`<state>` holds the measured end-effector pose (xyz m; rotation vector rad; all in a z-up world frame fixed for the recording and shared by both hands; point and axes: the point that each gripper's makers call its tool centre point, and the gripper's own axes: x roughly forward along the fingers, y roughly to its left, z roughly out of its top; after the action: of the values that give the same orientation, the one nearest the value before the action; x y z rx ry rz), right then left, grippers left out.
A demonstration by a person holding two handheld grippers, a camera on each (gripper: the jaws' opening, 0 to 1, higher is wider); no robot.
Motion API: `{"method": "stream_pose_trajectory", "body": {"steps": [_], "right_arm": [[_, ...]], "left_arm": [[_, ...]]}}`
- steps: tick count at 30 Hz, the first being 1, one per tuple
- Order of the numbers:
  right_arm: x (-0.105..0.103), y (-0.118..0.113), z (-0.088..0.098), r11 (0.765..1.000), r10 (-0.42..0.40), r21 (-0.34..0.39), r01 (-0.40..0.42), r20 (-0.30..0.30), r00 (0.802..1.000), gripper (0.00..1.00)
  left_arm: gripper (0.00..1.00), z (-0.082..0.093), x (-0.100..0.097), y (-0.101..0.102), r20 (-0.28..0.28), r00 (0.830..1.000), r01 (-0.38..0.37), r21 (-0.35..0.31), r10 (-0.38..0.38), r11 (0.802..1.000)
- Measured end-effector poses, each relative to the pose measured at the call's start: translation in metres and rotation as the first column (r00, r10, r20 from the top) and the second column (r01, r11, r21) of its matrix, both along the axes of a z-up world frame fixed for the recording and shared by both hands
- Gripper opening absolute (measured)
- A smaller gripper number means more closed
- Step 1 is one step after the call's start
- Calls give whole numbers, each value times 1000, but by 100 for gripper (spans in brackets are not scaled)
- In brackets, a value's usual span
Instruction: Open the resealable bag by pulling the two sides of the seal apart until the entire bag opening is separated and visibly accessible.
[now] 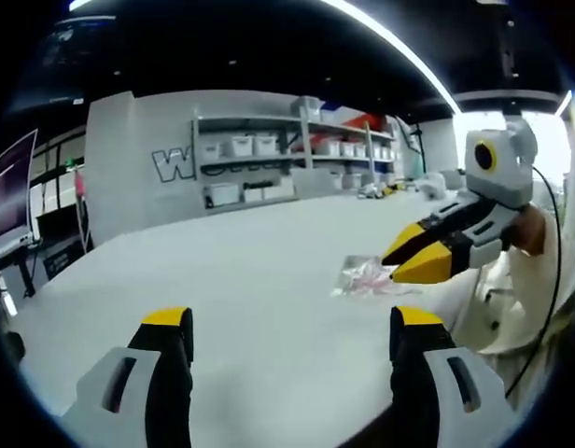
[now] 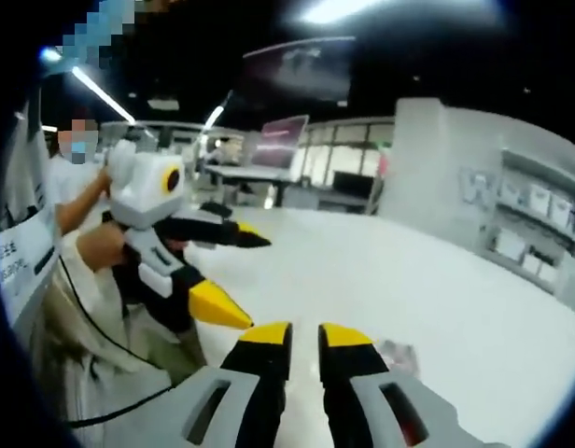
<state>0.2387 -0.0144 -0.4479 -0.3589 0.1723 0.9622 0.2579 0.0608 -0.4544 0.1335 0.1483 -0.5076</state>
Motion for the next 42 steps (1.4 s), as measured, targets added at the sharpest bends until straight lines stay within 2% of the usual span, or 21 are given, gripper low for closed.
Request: {"method": "stream_pose_trajectory", "body": {"steps": [3,6,8,10,14,17,19,24,26,31,33,35,42], "right_arm": [[1,2,1,995,10,-96,-5,52,999,10],[3,3,2,983,16,-182,4,107,994,15],[3,1,-4,960,19,-281,13,112,994,14],[3,3,-5,949,39,-315,7,137,990,14],[1,4,-7,934,53,-356,-16,95,994,13],[2,-1,-13,905,55,-426,-16,79,995,13],[2,0,-14,895,62,-445,-13,95,993,13],[1,0,-20,888,69,-459,-25,79,994,11],[1,2,-20,880,92,-473,-31,106,990,11],[1,4,-19,872,99,-489,-29,118,988,11],[2,4,-22,859,92,-511,-23,110,990,11],[4,1,-24,828,95,-561,-6,130,987,10],[3,7,-26,806,112,-591,-13,131,985,8]], "left_arm": [[86,1,-1,-1,4,1000,7,-5,-7,1000],[86,2,-2,0,8,1000,6,-12,-6,1000],[86,3,-2,1,11,1000,4,-13,-4,1000],[86,3,-3,2,15,1000,2,-13,-2,1000],[86,2,-4,2,11,1000,6,-8,-6,1000],[86,0,-4,1,11,1000,8,-9,-7,1000],[86,0,-4,0,13,1000,9,-17,-9,1000],[85,-1,-5,-2,15,1000,18,-18,-18,1000],[85,0,-5,-3,17,1000,21,-20,-21,1000],[85,-1,-5,-3,20,1000,23,-25,-22,999],[85,-1,-5,-3,20,1000,24,-26,-24,999],[85,-2,-6,-4,20,999,28,-29,-28,999],[85,-3,-10,-2,20,999,36,-40,-35,999]]}}
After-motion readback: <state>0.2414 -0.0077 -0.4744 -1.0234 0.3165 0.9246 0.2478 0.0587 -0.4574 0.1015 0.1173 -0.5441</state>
